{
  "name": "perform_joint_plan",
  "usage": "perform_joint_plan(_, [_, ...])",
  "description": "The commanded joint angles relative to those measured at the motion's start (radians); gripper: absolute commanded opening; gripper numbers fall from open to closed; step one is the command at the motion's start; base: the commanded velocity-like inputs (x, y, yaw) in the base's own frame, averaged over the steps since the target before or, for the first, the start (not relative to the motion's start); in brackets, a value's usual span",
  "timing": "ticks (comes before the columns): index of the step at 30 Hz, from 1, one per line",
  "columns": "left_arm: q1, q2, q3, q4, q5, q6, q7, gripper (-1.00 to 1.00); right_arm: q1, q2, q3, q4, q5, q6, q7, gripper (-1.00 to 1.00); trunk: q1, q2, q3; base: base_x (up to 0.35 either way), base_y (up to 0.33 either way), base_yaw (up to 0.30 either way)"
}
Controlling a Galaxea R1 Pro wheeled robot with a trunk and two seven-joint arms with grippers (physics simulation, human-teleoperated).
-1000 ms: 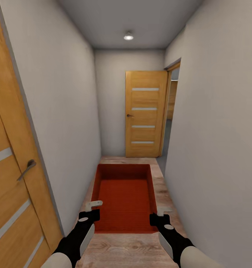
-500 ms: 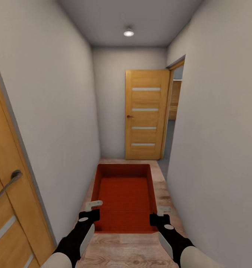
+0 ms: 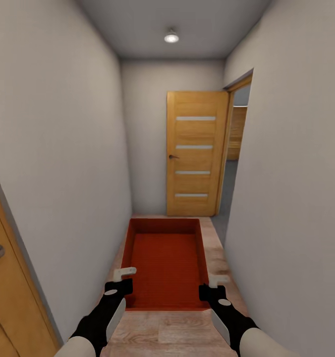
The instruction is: Move the two storage containers from the living room to the garage. In the garage, place one container on the floor and stack the other container on top of it (either order is fine).
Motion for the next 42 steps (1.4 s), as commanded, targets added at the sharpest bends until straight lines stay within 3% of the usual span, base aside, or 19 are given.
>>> perform_joint_plan(1, [0.0, 0.019, 0.021, 0.001, 0.016, 0.006, 0.011, -1.0, -0.001, -0.012, -0.007, -0.003, -0.001, -0.019, -0.005, -1.0, 0.001, -0.001, 0.0, 0.322, 0.0, 0.0])
perform_joint_plan(42, [0.0, 0.02, 0.021, 0.001, 0.016, 0.006, 0.011, -1.0, -0.001, -0.012, -0.007, -0.003, -0.002, -0.018, -0.005, -1.0, 0.001, -0.001, 0.0, 0.322, 0.0, 0.0])
